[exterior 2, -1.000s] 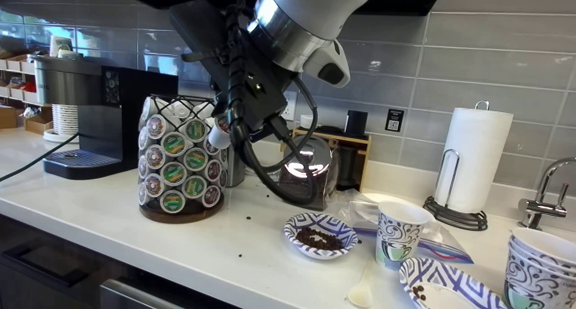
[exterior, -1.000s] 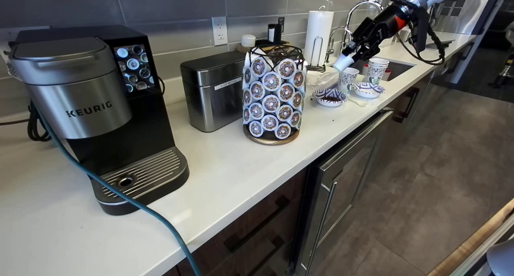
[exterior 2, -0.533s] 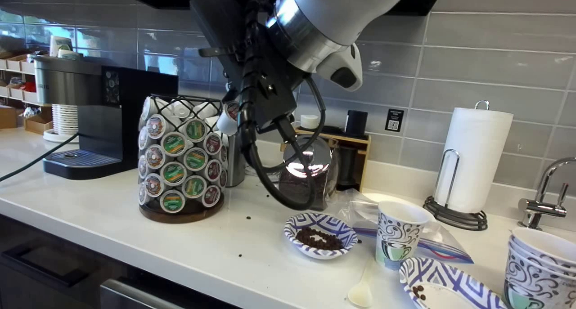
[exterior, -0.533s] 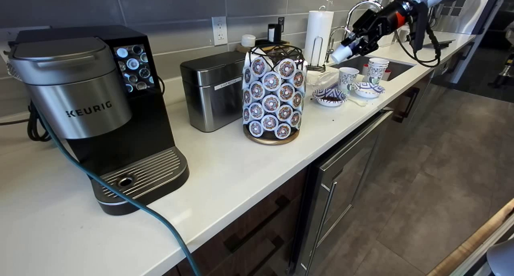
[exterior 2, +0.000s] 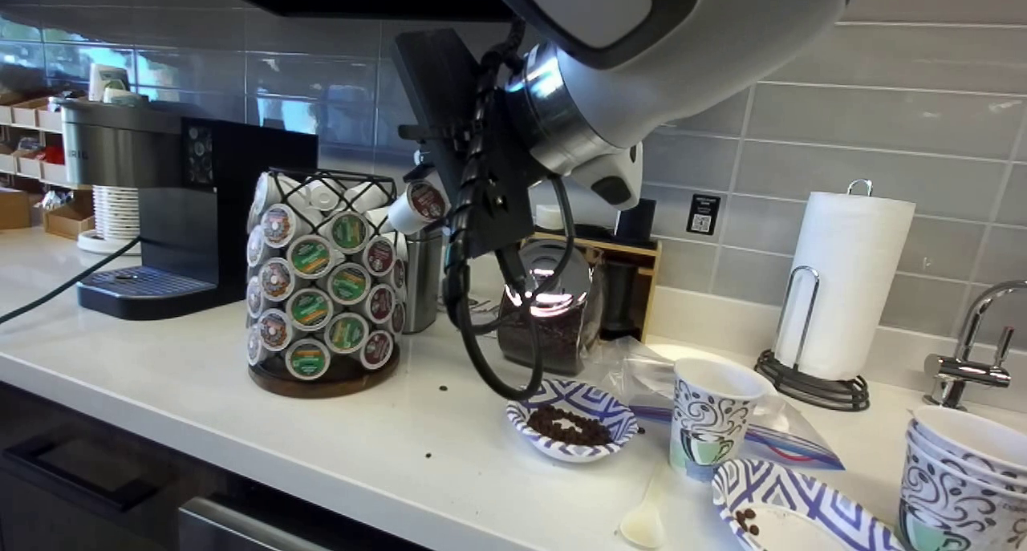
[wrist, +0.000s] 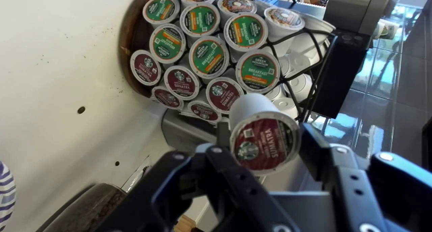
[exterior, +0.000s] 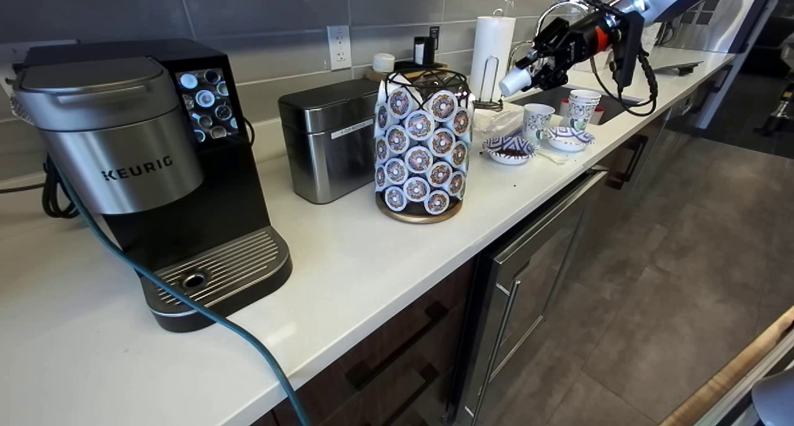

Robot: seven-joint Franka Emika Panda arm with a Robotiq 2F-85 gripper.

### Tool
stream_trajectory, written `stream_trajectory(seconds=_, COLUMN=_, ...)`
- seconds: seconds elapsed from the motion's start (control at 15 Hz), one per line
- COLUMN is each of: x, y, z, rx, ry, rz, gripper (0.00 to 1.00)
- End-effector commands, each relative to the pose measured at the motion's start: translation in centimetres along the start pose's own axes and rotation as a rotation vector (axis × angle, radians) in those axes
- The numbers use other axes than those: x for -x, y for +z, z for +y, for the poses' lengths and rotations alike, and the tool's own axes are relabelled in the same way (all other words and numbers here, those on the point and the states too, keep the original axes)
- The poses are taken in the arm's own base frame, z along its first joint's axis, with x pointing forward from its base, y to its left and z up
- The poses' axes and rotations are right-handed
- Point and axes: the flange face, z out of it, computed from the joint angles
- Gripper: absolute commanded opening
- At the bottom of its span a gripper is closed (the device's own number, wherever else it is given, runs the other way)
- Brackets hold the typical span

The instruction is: Put the coffee pod on the rack

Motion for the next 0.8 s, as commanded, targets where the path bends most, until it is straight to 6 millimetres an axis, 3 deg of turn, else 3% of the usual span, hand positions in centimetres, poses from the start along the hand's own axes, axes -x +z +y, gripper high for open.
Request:
stream_trajectory(seconds=0.0, x=-1.2, y=0.7, z=0.7, rx=-0.086, ry=0.037, rz=-0.011, gripper=0.28)
stream_trajectory(seconds=0.73, x=-2.3, y=4.6, z=1.6, rx=-0.207, ry=0.123, rz=-0.019, gripper=0.28)
